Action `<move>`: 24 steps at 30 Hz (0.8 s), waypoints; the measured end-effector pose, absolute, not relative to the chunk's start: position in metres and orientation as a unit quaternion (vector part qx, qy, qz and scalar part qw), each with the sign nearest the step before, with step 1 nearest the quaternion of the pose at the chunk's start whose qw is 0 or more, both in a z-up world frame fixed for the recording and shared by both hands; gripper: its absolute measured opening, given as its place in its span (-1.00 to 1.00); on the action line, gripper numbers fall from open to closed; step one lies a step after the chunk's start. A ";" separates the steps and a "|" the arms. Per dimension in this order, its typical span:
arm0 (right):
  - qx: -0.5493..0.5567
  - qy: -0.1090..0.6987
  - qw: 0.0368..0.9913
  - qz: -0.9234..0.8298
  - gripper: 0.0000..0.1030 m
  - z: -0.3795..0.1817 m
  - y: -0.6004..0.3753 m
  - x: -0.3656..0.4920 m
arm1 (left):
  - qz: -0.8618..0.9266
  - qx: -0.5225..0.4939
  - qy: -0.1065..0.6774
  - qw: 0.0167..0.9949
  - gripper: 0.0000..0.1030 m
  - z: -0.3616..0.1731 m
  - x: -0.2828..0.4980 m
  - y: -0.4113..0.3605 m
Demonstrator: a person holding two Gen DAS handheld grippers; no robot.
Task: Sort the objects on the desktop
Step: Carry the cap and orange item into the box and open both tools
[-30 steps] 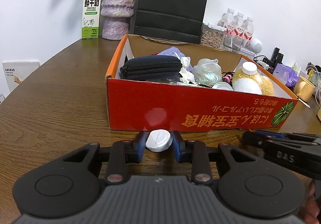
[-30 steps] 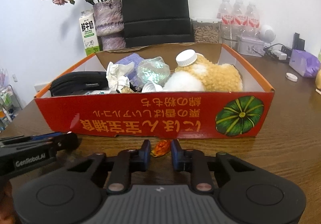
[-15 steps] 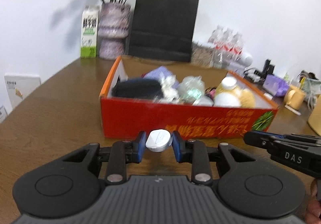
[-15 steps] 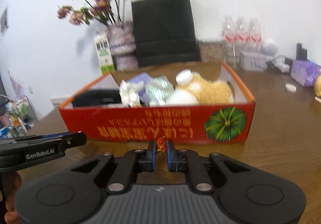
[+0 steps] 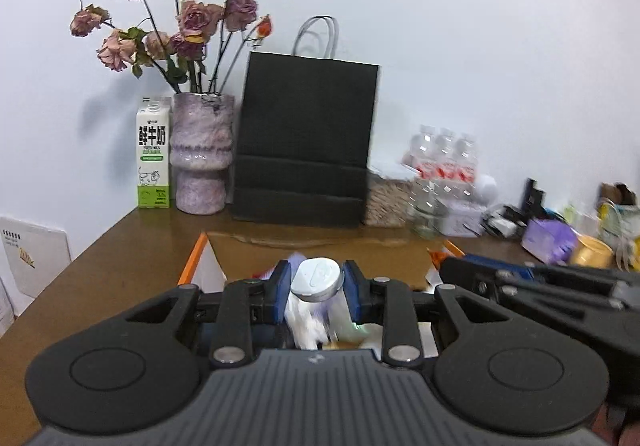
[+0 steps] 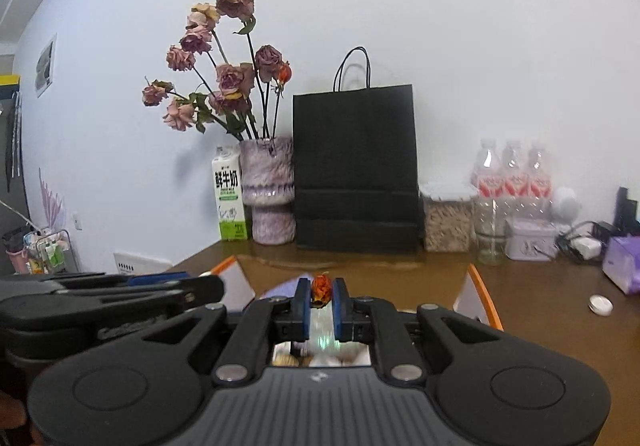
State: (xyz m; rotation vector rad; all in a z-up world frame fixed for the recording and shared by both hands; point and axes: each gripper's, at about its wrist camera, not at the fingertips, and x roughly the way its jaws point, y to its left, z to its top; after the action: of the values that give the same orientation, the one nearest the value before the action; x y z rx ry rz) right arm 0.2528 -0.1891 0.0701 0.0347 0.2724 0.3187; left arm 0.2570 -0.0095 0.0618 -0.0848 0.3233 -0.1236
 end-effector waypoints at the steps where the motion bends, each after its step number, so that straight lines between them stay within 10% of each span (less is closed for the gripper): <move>1: 0.016 0.134 0.979 0.155 -0.82 0.067 -0.188 0.260 | -0.056 -0.047 0.162 0.984 -0.44 0.059 0.264 -0.009; 14: 0.005 0.150 0.976 0.160 -0.81 0.037 -0.189 0.273 | -0.031 -0.016 0.186 0.982 -0.43 0.030 0.280 -0.012; 17: 0.010 0.141 0.978 0.153 -0.75 0.038 -0.193 0.268 | -0.020 -0.016 0.173 0.985 0.03 0.032 0.275 -0.012; 19: 0.010 0.142 0.979 0.147 -0.26 0.039 -0.195 0.267 | -0.010 -0.014 0.159 0.987 0.60 0.033 0.271 -0.012; 24: 0.017 0.130 0.985 0.112 0.82 0.041 -0.205 0.265 | 0.035 -0.018 0.127 0.991 1.00 0.038 0.262 -0.006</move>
State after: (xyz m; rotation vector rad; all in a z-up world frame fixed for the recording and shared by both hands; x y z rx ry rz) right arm 0.2650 -0.2052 0.0407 0.0337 0.2606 0.2250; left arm 0.2623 -0.0064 0.0384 -0.0362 0.2551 0.0705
